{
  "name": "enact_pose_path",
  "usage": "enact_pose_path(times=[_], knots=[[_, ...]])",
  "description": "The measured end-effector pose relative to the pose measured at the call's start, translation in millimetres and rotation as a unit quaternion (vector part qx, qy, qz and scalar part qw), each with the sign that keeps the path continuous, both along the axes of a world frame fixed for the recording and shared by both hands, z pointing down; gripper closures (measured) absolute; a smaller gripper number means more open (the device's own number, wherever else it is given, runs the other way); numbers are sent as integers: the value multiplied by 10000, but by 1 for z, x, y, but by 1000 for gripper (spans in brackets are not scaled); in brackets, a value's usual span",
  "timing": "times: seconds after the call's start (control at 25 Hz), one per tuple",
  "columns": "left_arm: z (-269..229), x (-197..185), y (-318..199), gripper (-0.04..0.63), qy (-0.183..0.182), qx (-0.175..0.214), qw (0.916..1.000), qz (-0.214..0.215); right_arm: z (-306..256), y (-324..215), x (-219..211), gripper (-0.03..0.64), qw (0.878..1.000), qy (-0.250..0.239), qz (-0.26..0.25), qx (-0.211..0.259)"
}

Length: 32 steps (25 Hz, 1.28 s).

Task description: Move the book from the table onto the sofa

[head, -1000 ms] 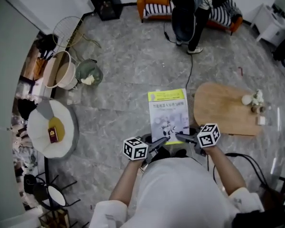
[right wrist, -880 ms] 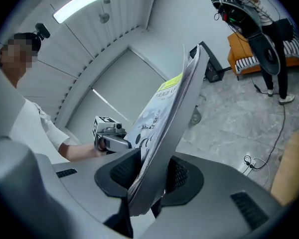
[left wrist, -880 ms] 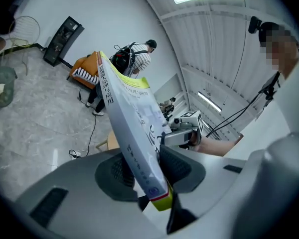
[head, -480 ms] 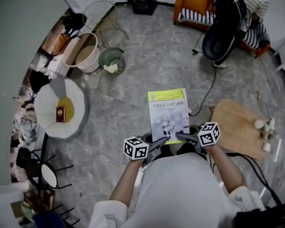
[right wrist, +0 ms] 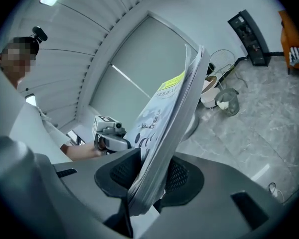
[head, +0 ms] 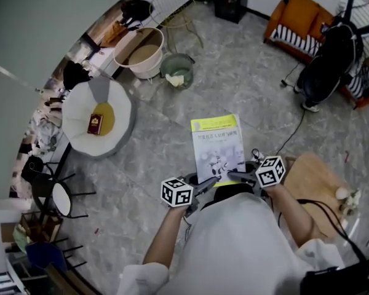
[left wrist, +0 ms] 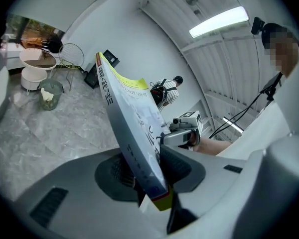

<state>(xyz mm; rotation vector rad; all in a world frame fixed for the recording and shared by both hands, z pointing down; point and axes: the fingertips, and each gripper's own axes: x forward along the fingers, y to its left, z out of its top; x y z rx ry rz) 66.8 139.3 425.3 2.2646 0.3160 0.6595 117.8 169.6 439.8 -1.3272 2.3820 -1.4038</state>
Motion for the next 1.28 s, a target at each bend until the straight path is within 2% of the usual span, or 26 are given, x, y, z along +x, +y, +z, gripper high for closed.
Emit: enact_pose_path(times=[0.28, 0.52, 0.84, 1.12, 1.28], knots=[[-5, -1, -81, 465, 19, -12, 9968, -796, -4, -90, 3, 482, 9958, 27, -920, -2], [1, 4, -122, 463, 88, 139, 9876, -1558, 3, -141, 11, 482, 9862, 67, -1651, 80], [6, 10, -192, 463, 126, 171, 9679, -2505, 9, -222, 17, 482, 9644, 83, -2642, 113], [10, 15, -226, 462, 227, 294, 9427, -3316, 16, -266, 22, 482, 9370, 70, -3485, 213], [17, 11, -237, 462, 205, 305, 9295, -3670, 22, -282, 17, 482, 9251, 98, -3791, 211]])
